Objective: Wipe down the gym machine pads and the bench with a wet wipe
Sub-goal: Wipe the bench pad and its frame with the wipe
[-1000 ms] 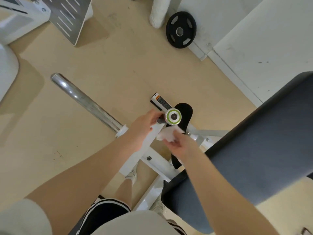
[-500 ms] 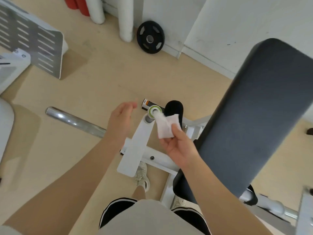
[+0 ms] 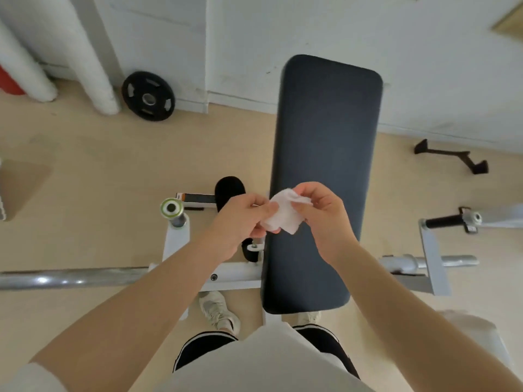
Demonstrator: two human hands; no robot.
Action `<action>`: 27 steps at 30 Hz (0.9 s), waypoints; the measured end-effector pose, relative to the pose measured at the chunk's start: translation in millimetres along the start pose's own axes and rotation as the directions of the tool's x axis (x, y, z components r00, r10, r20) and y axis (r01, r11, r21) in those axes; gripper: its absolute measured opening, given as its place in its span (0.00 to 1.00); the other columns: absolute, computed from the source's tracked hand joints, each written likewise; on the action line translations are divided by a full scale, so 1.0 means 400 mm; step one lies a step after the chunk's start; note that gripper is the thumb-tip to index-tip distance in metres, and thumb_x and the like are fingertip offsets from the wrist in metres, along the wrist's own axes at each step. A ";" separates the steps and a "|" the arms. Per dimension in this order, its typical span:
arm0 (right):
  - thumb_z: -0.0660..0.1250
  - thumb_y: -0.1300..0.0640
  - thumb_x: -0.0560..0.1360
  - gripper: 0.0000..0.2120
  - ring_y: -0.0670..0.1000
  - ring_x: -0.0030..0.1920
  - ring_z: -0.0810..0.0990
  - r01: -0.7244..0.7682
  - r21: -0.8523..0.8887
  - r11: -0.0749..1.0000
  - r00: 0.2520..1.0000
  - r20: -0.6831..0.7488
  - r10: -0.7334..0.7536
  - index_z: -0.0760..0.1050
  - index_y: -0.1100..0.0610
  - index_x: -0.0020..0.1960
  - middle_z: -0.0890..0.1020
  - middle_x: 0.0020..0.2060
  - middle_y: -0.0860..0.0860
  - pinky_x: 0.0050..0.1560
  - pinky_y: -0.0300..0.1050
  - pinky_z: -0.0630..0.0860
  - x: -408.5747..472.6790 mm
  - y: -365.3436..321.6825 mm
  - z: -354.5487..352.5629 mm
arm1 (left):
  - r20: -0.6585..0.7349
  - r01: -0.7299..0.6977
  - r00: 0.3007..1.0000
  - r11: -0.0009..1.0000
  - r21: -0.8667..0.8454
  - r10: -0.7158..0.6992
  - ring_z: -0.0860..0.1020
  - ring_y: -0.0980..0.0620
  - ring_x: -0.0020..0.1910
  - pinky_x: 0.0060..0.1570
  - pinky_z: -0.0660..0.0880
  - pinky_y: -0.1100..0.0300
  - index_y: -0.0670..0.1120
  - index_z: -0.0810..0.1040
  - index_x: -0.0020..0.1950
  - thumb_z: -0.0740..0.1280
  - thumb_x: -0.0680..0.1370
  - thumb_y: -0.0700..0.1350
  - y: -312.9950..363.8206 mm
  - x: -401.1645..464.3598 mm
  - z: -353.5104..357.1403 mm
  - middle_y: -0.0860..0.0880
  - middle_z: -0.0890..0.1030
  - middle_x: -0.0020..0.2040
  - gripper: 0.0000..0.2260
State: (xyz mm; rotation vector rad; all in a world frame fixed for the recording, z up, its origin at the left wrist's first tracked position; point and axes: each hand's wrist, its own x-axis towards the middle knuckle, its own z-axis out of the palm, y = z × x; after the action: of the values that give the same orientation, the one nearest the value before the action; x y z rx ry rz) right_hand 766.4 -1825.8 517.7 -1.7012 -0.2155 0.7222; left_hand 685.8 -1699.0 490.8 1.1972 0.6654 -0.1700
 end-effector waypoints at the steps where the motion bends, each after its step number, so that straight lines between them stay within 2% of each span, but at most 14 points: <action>1: 0.62 0.72 0.73 0.16 0.43 0.41 0.76 0.073 -0.107 0.992 0.997 -0.027 -0.076 0.76 0.51 0.39 0.78 0.39 0.45 0.39 0.36 0.73 -0.015 0.003 -0.016 | 0.019 0.030 0.999 0.999 -0.018 -0.029 0.82 0.54 0.35 0.31 0.74 0.67 0.45 0.76 0.47 0.64 0.78 0.45 0.001 0.007 0.022 0.44 0.83 0.43 0.05; 3: 0.65 0.71 0.72 0.15 0.39 0.46 0.74 0.224 -0.426 0.876 0.970 0.016 -0.241 0.79 0.51 0.41 0.76 0.45 0.43 0.42 0.30 0.71 -0.045 0.013 -0.050 | 0.069 0.109 0.992 0.988 -0.113 -0.101 0.83 0.53 0.38 0.35 0.77 0.65 0.43 0.77 0.50 0.62 0.79 0.43 0.011 0.021 0.063 0.44 0.83 0.44 0.06; 5: 0.68 0.68 0.71 0.12 0.42 0.57 0.68 0.326 -0.681 0.656 0.934 0.125 -0.335 0.81 0.54 0.49 0.73 0.56 0.45 0.50 0.28 0.68 -0.065 0.037 -0.093 | 0.129 0.174 0.981 0.957 -0.231 -0.147 0.82 0.51 0.39 0.39 0.78 0.61 0.40 0.77 0.52 0.60 0.79 0.44 0.028 0.027 0.105 0.44 0.82 0.43 0.10; 6: 0.69 0.64 0.71 0.13 0.44 0.61 0.64 0.339 -0.738 0.583 0.930 0.171 -0.325 0.80 0.54 0.54 0.71 0.61 0.46 0.55 0.31 0.66 -0.073 0.050 -0.117 | 0.155 0.181 0.977 0.953 -0.242 -0.146 0.82 0.50 0.40 0.42 0.78 0.59 0.40 0.77 0.53 0.60 0.80 0.45 0.031 0.029 0.125 0.44 0.82 0.43 0.11; 8: 0.71 0.57 0.71 0.16 0.45 0.67 0.60 0.337 -0.750 0.569 0.938 0.216 -0.270 0.77 0.52 0.59 0.67 0.67 0.46 0.62 0.36 0.63 -0.089 0.069 -0.167 | 0.186 0.139 0.975 0.984 -0.112 -0.117 0.82 0.49 0.46 0.50 0.78 0.56 0.40 0.76 0.53 0.61 0.79 0.46 0.025 0.035 0.170 0.44 0.82 0.46 0.10; 10: 0.70 0.52 0.71 0.11 0.42 0.66 0.62 0.314 -0.665 0.678 0.948 0.174 -0.268 0.79 0.48 0.54 0.67 0.67 0.44 0.61 0.31 0.62 -0.108 0.074 -0.213 | 0.190 0.090 0.978 0.996 0.006 -0.089 0.81 0.48 0.50 0.52 0.78 0.57 0.42 0.76 0.53 0.63 0.78 0.42 0.017 0.035 0.216 0.44 0.81 0.50 0.07; 12: 0.68 0.55 0.73 0.04 0.37 0.60 0.69 0.226 -0.485 0.845 0.963 -0.018 -0.268 0.78 0.46 0.45 0.71 0.61 0.42 0.53 0.28 0.68 -0.120 0.074 -0.264 | 0.160 0.066 0.984 0.997 0.047 -0.073 0.81 0.49 0.50 0.49 0.78 0.59 0.43 0.76 0.51 0.64 0.78 0.40 0.010 0.045 0.266 0.43 0.80 0.51 0.04; 14: 0.68 0.59 0.74 0.07 0.40 0.52 0.76 0.080 -0.245 0.966 0.969 -0.210 -0.134 0.74 0.47 0.45 0.76 0.53 0.44 0.47 0.31 0.74 -0.120 0.080 -0.328 | 0.128 0.031 0.991 0.993 0.112 -0.046 0.80 0.50 0.50 0.47 0.78 0.61 0.45 0.76 0.49 0.64 0.78 0.40 0.011 0.055 0.327 0.44 0.80 0.51 0.03; 15: 0.67 0.59 0.74 0.07 0.44 0.50 0.78 0.002 -0.104 0.995 0.973 -0.228 -0.025 0.73 0.49 0.49 0.77 0.50 0.45 0.47 0.36 0.76 -0.117 0.085 -0.363 | 0.127 0.001 0.992 0.988 0.153 -0.020 0.80 0.50 0.50 0.47 0.78 0.62 0.46 0.76 0.49 0.64 0.78 0.41 0.011 0.062 0.364 0.45 0.80 0.51 0.03; 17: 0.66 0.59 0.75 0.09 0.49 0.50 0.79 -0.134 0.129 0.983 0.976 -0.155 0.153 0.73 0.54 0.54 0.79 0.47 0.48 0.50 0.43 0.79 -0.115 0.099 -0.438 | 0.146 -0.063 0.989 0.979 0.194 0.035 0.79 0.52 0.49 0.48 0.78 0.63 0.45 0.77 0.48 0.64 0.78 0.42 0.013 0.078 0.449 0.47 0.80 0.48 0.03; 18: 0.66 0.60 0.75 0.08 0.50 0.50 0.80 -0.163 0.184 0.969 0.974 -0.126 0.187 0.74 0.56 0.54 0.79 0.47 0.50 0.50 0.43 0.79 -0.115 0.109 -0.479 | 0.157 -0.088 0.986 0.974 0.208 0.056 0.79 0.52 0.48 0.48 0.77 0.64 0.45 0.78 0.48 0.64 0.78 0.42 0.013 0.089 0.495 0.48 0.79 0.47 0.03; 22: 0.64 0.64 0.76 0.03 0.53 0.46 0.81 -0.100 0.292 0.951 0.957 -0.233 0.172 0.77 0.59 0.48 0.81 0.42 0.55 0.53 0.47 0.78 -0.128 0.135 -0.666 | 0.195 -0.103 0.979 0.962 0.254 0.053 0.74 0.53 0.44 0.50 0.73 0.60 0.46 0.78 0.44 0.67 0.76 0.43 0.003 0.149 0.709 0.50 0.78 0.42 0.03; 24: 0.63 0.64 0.76 0.06 0.51 0.43 0.80 -0.070 0.354 0.933 0.939 -0.293 0.182 0.76 0.58 0.43 0.81 0.39 0.53 0.50 0.46 0.77 -0.129 0.145 -0.776 | 0.214 -0.078 0.977 0.962 0.261 0.021 0.74 0.53 0.44 0.52 0.72 0.58 0.47 0.78 0.41 0.67 0.76 0.43 -0.005 0.189 0.824 0.51 0.78 0.40 0.04; 27: 0.64 0.64 0.76 0.05 0.52 0.43 0.79 -0.091 0.332 0.939 0.903 -0.371 0.218 0.76 0.58 0.42 0.80 0.39 0.55 0.52 0.49 0.76 -0.111 0.177 -0.947 | 0.235 -0.062 0.972 0.956 0.287 -0.007 0.74 0.56 0.41 0.45 0.71 0.63 0.48 0.76 0.41 0.66 0.77 0.43 -0.024 0.268 0.992 0.53 0.76 0.39 0.05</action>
State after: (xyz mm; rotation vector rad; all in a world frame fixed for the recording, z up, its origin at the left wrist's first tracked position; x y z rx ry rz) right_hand 929.6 -2177.4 502.0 -1.5351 0.3149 0.4737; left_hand 920.6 -2036.2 503.2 1.4437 0.4239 -0.3912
